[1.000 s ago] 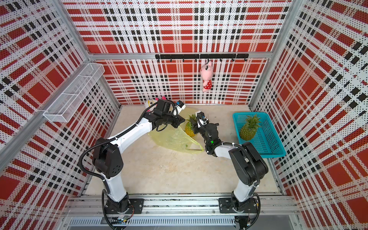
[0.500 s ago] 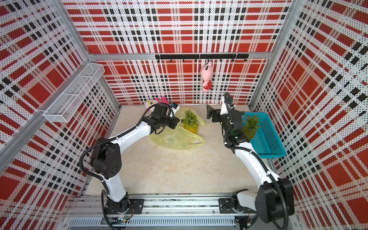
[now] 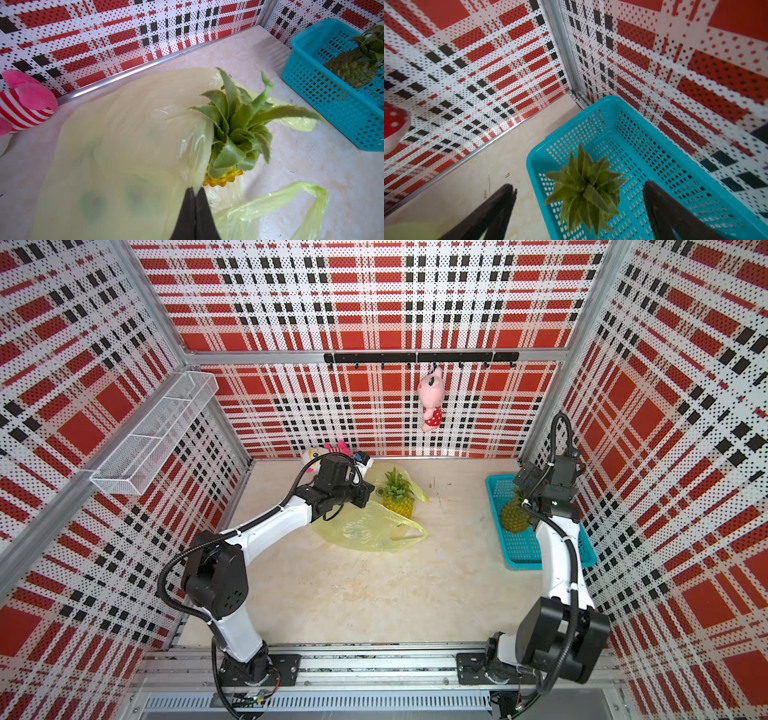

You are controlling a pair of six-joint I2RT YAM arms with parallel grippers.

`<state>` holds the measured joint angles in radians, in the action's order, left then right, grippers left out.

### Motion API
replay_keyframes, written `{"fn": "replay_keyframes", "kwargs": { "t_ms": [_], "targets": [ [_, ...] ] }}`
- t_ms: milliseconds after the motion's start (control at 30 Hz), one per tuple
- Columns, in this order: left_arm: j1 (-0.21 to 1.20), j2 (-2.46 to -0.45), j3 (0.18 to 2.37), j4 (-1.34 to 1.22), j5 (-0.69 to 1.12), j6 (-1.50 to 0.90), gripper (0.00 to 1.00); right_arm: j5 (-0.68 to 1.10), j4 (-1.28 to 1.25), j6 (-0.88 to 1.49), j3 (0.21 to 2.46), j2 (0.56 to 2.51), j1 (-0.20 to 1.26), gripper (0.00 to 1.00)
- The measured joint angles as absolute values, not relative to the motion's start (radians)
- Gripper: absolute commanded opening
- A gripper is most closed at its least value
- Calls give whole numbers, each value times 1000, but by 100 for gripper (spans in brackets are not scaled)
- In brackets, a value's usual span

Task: Place the pineapple into a plastic bag & tie a knot
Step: Pick up the pineapple from the basket.

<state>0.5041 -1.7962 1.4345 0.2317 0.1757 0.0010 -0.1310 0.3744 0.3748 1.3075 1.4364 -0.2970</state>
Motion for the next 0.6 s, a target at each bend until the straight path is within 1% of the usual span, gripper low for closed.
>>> {"fn": "replay_keyframes", "kwargs": {
  "t_ms": [167,200,267,600],
  "targets": [
    [506,-1787,1430,231,176,2,0,-177,422,347,1443,1623,-297,100],
    [506,-1787,1430,231,176,2,0,-184,434,340,1465,1655,-297,99],
    [506,-1787,1430,231,176,3,0,-195,450,332,1495,1695,-297,100],
    [506,-1787,1430,231,173,3,0,-204,506,308,1524,1706,-297,100]
  ]
}}
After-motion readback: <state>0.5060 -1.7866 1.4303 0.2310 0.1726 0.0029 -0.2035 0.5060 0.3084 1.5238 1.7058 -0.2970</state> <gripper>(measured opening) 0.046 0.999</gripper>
